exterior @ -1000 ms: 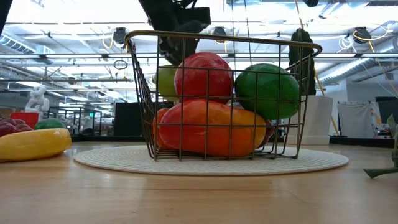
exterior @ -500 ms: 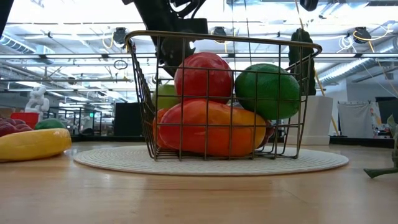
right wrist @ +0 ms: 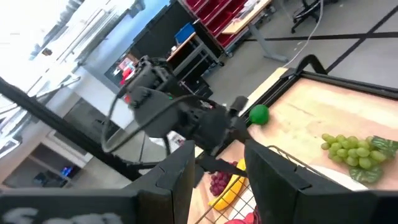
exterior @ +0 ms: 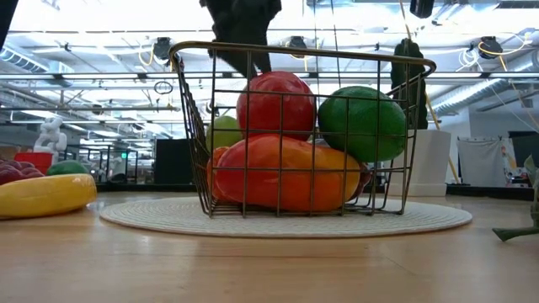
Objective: Build produce basket
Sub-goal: Put the bottom green lime into the black wire basket
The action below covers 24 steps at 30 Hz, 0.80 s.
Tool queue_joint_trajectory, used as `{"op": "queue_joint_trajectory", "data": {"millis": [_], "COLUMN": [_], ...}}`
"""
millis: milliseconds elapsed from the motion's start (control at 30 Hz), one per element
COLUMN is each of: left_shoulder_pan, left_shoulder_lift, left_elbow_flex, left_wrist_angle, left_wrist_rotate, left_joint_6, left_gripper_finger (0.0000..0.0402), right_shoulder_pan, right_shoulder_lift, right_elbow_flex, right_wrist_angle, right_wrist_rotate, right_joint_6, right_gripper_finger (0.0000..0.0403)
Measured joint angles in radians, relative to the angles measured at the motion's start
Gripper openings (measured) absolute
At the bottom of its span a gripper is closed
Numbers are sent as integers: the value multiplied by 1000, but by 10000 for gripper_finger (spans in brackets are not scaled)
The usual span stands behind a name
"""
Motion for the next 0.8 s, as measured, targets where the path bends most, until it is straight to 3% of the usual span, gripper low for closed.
{"op": "queue_joint_trajectory", "data": {"millis": [300,533,800], "left_shoulder_pan": [5,5,5], "left_shoulder_lift": [-63,-158,-253], "left_elbow_flex": [93,33,-102], "left_wrist_angle": [-215,-283,-258], "left_wrist_rotate": [30,24,37], "left_joint_6": [-56,-51,-66], "left_gripper_finger": [165,130,122], "right_shoulder_pan": [111,276,540], "right_shoulder_lift": [3,16,53], "right_elbow_flex": [0,0,0], "right_wrist_angle": [-22,-168,-471], "right_wrist_rotate": [166,216,209], "right_joint_6": [83,198,533], "right_gripper_finger": [136,136,136]}}
